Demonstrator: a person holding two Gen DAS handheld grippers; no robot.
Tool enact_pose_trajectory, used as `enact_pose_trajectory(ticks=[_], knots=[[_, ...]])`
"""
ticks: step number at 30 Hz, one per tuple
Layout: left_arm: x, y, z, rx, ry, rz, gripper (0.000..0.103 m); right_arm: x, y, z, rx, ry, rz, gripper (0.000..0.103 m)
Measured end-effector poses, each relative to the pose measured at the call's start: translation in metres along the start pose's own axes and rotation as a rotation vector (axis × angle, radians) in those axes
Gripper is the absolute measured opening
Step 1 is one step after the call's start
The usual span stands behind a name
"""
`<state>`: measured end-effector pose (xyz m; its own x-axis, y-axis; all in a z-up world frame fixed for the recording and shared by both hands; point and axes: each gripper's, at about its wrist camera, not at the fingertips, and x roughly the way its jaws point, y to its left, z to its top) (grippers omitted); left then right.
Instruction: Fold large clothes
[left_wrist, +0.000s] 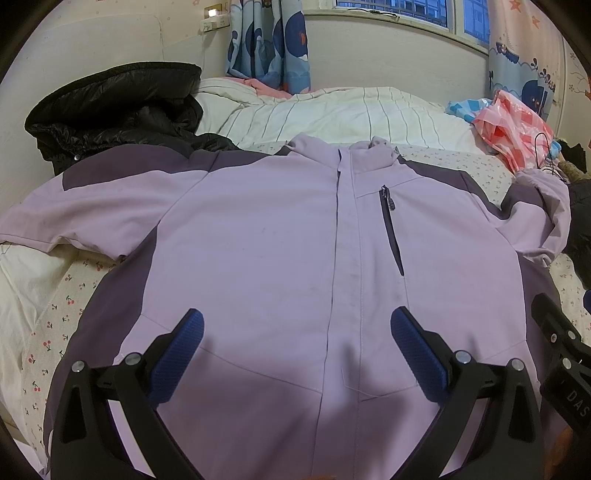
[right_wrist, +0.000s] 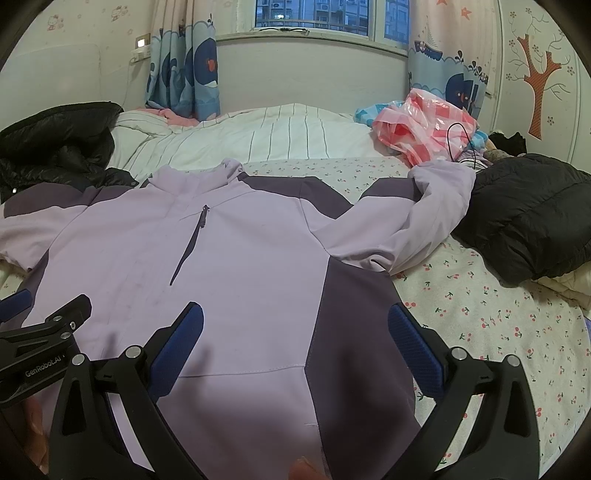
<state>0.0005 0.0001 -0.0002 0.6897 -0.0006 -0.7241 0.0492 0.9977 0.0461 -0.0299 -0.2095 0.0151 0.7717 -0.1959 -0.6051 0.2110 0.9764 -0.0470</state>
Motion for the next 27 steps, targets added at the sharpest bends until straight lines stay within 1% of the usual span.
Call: enact_pose_trajectory(ticks=[27], knots=[[0.0009, 0.0007, 0.0002, -0.003, 0.001, -0.003, 0.098, 0.0018, 0.0013, -0.0023, -0.001, 0.003, 0.001, 0.097]])
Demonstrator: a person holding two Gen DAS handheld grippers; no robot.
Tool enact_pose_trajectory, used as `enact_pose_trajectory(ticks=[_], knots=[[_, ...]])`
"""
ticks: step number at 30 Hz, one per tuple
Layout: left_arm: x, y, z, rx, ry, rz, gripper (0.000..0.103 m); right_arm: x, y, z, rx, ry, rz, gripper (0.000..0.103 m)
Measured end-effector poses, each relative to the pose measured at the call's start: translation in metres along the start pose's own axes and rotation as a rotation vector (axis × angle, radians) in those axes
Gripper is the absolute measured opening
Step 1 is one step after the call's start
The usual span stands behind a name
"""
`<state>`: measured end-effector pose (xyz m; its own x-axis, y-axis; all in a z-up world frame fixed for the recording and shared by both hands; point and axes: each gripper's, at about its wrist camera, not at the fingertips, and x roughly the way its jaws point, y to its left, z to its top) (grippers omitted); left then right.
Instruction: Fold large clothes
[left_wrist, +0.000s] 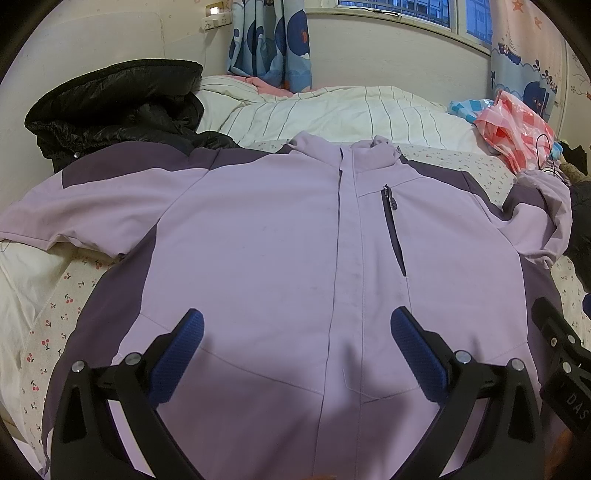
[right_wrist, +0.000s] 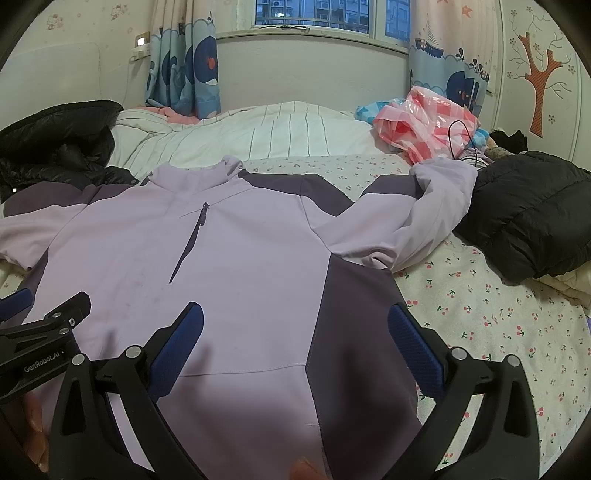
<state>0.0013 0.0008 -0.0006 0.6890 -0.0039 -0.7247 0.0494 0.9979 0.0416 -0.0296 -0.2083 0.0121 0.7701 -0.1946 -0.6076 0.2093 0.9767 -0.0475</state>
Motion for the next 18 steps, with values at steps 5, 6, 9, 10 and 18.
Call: enact_pose_trajectory(ticks=[5, 6, 9, 10, 18], knots=[[0.000, 0.000, 0.000, -0.001, -0.001, 0.000, 0.098, 0.000, 0.000, 0.000, -0.001, 0.000, -0.001, 0.097], [0.000, 0.000, 0.000, -0.001, 0.000, -0.001, 0.098, 0.000, 0.000, 0.000, -0.001, 0.000, 0.000, 0.097], [0.001, 0.001, 0.000, -0.008, 0.007, -0.004, 0.098, 0.000, -0.003, 0.001, 0.001, -0.009, 0.008, 0.097], [0.008, 0.005, -0.002, -0.012, 0.010, -0.006, 0.098, -0.001, -0.006, 0.003, 0.005, -0.016, 0.010, 0.097], [0.016, 0.010, 0.004, -0.097, 0.037, -0.072, 0.098, 0.016, -0.107, 0.055, 0.204, -0.061, -0.090, 0.097]])
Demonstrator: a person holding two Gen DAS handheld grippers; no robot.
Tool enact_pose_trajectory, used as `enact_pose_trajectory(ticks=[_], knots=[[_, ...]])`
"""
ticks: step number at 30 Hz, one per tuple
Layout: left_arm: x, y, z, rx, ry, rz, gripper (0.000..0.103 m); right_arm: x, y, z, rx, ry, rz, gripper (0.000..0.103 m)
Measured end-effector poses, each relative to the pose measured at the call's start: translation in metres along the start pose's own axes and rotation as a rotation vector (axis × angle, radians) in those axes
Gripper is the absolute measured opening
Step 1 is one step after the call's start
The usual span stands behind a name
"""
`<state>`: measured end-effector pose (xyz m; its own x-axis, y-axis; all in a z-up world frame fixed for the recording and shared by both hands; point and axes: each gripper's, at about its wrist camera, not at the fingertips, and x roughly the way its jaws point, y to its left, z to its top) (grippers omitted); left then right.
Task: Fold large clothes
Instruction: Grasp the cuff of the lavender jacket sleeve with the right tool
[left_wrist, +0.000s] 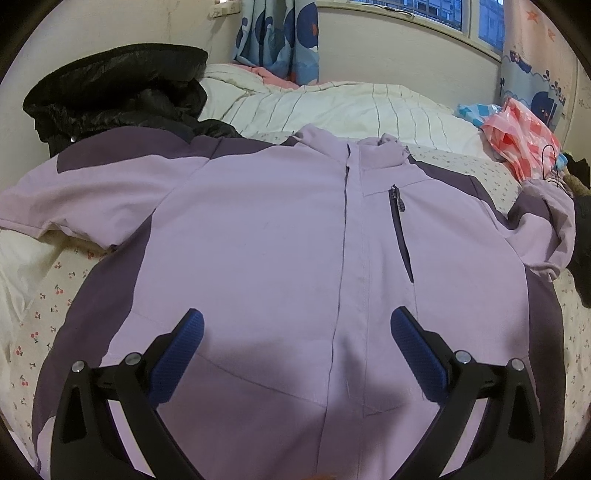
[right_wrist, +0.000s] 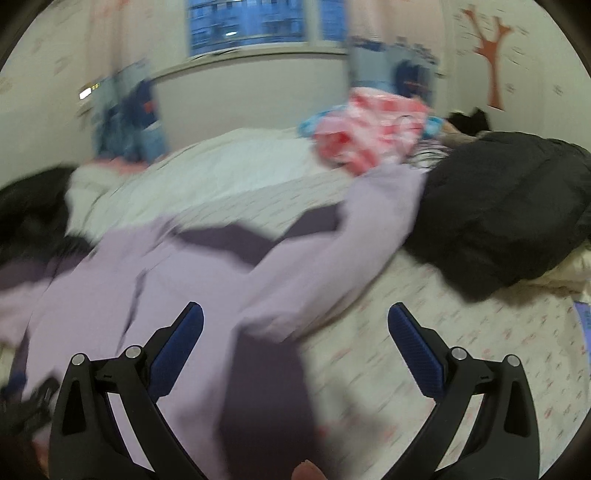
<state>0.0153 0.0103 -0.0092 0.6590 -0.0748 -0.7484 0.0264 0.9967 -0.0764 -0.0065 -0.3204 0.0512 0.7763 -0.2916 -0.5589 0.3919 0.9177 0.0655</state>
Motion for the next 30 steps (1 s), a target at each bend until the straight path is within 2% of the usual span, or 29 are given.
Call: enact_pose_trajectory(ticks=[1, 2, 3, 4, 5, 6, 11, 14, 17, 19, 22, 24, 25, 26, 27, 28, 29, 30], knots=[[-0.001, 0.000, 0.000, -0.002, -0.008, -0.003, 0.098, 0.007, -0.009, 0.013, 0.002, 0.003, -0.018, 0.097], [-0.003, 0.001, 0.001, 0.004, -0.051, -0.001, 0.098, 0.019, -0.020, 0.030, 0.001, 0.012, -0.053, 0.097], [-0.003, 0.000, 0.001, 0.005, -0.052, -0.002, 0.098, 0.030, -0.029, 0.046, 0.000, 0.013, -0.091, 0.097], [-0.005, 0.000, 0.001, 0.008, -0.105, -0.003, 0.098, 0.044, -0.036, 0.066, -0.009, 0.010, -0.124, 0.097], [-0.005, -0.001, 0.002, 0.012, -0.114, -0.002, 0.098, 0.054, -0.041, 0.081, -0.020, 0.012, -0.136, 0.097], [-0.007, 0.000, 0.002, 0.010, -0.170, -0.008, 0.098, 0.066, -0.046, 0.097, -0.029, 0.021, -0.149, 0.097], [0.004, -0.001, -0.001, 0.039, -0.066, 0.022, 0.098, 0.150, -0.070, 0.167, -0.032, 0.145, -0.197, 0.097], [0.012, 0.001, -0.002, 0.034, -0.019, 0.017, 0.098, 0.188, -0.097, 0.196, -0.043, 0.199, -0.245, 0.097], [0.021, 0.001, -0.003, 0.032, 0.014, 0.017, 0.098, 0.228, -0.122, 0.206, 0.004, 0.301, -0.228, 0.097], [0.026, -0.003, -0.006, 0.046, 0.029, 0.026, 0.098, 0.245, -0.120, 0.204, -0.007, 0.337, -0.225, 0.097], [0.029, -0.008, -0.010, 0.069, 0.033, 0.041, 0.098, 0.279, -0.094, 0.187, -0.144, 0.403, -0.275, 0.097], [0.032, -0.010, -0.012, 0.080, 0.042, 0.048, 0.098, 0.310, -0.078, 0.162, -0.295, 0.481, -0.375, 0.097], [0.035, -0.011, -0.013, 0.085, 0.050, 0.051, 0.098, 0.317, -0.077, 0.152, -0.333, 0.491, -0.401, 0.093], [0.036, -0.011, -0.014, 0.086, 0.057, 0.053, 0.098, 0.320, -0.082, 0.145, -0.324, 0.484, -0.376, 0.086], [0.038, -0.011, -0.014, 0.087, 0.062, 0.054, 0.098, 0.320, -0.090, 0.142, -0.287, 0.480, -0.341, 0.060], [0.038, -0.010, -0.015, 0.086, 0.064, 0.053, 0.098, 0.318, -0.100, 0.141, -0.242, 0.488, -0.326, 0.021], [0.038, -0.010, -0.015, 0.085, 0.066, 0.051, 0.098, 0.312, -0.115, 0.143, -0.170, 0.483, -0.300, 0.011], [0.037, -0.009, -0.015, 0.083, 0.063, 0.049, 0.098, 0.302, -0.128, 0.147, -0.108, 0.467, -0.259, 0.008]])
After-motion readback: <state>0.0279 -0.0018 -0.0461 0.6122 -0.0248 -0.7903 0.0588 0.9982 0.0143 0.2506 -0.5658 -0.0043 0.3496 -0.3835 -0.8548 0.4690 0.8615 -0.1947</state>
